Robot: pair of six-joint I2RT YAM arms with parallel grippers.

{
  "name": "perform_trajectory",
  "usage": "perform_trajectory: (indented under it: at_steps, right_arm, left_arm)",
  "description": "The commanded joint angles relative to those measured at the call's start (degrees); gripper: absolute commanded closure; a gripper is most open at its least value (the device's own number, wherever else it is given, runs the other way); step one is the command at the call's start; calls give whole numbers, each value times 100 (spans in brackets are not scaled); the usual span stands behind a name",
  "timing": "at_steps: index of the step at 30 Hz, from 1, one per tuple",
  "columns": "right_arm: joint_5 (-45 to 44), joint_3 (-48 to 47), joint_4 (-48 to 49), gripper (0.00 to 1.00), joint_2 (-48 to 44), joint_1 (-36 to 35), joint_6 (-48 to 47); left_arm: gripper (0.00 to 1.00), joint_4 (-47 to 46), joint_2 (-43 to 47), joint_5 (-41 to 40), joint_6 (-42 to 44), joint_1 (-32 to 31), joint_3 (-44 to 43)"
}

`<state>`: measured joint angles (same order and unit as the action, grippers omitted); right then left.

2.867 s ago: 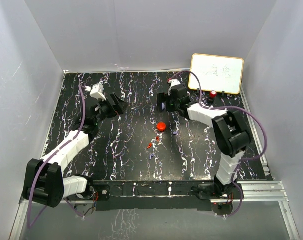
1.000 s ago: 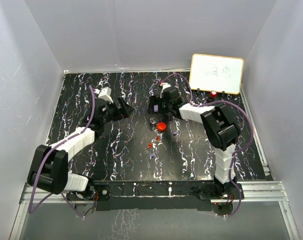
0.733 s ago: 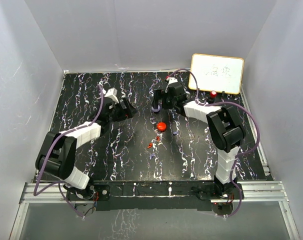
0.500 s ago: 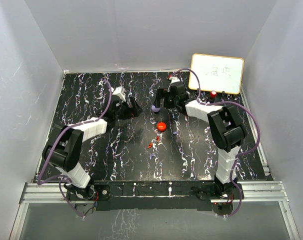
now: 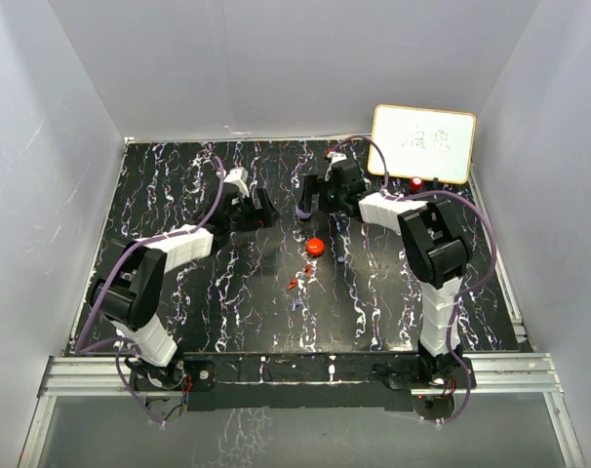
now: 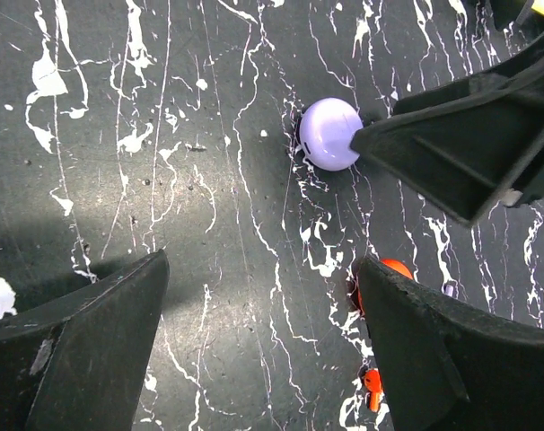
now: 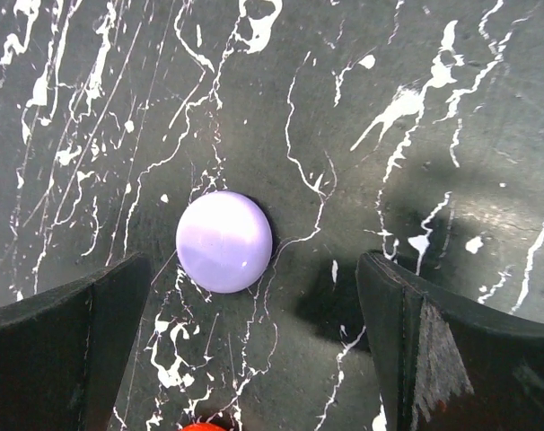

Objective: Insert the wireless bluetooth earbuds into the charging case
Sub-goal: Pick up the charging case at the center of the board.

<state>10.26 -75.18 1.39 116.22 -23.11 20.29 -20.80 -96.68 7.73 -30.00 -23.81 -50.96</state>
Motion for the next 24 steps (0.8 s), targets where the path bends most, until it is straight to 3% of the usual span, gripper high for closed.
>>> perform_trajectory:
  at_steps: [1, 15, 24]
  right_arm:
    - [-47, -394, 60, 3, 138, -180, -248]
    - [-1667, -1006, -710, 5, 587, -977, -875]
    - [-2409, -988, -824, 9, 716, -1134, -1035]
  left_arm:
    - [15, 211, 637, -184, 122, -27, 90]
    - [14, 735, 1117, -709, 257, -27, 242]
    - [14, 857, 1291, -923, 316, -16, 288]
